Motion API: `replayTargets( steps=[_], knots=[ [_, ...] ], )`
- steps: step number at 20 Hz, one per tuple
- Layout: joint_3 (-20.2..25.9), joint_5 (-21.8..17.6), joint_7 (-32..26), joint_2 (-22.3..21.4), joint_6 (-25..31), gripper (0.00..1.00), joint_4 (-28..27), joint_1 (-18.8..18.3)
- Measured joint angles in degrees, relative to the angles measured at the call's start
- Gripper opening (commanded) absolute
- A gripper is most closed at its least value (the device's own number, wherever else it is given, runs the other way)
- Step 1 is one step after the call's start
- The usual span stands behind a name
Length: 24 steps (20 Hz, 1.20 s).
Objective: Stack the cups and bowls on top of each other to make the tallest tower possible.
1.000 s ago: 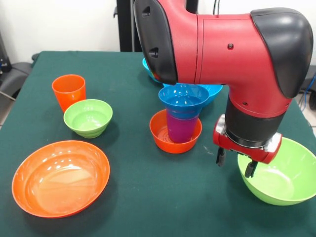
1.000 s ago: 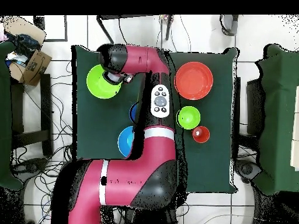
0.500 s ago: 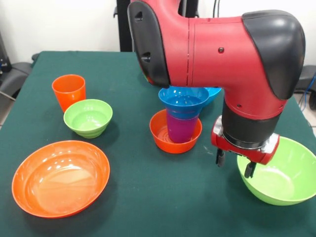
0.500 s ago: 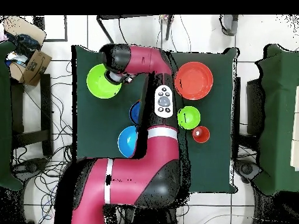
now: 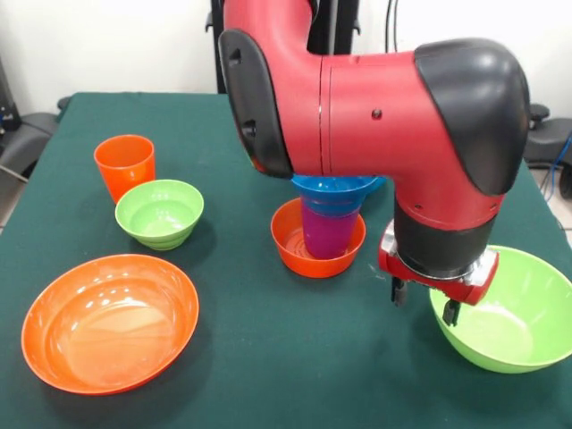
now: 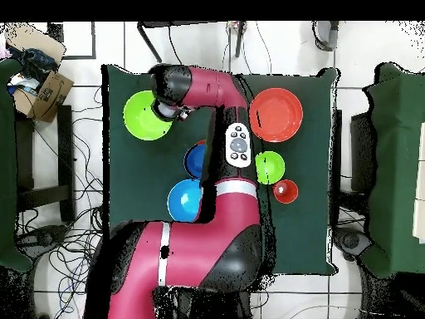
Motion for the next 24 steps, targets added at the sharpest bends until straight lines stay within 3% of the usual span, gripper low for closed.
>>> replayTargets(
  steps=[13,14,24],
  knots=[
    [2.6,0.0,0.0,3.2,0.0,1.00,0.2,-0.5],
    [2.7,0.0,0.0,3.2,0.0,0.00,0.3,-0.5],
    [3.1,0.4,0.0,0.3,0.0,0.00,1.2,-0.5]
  ],
)
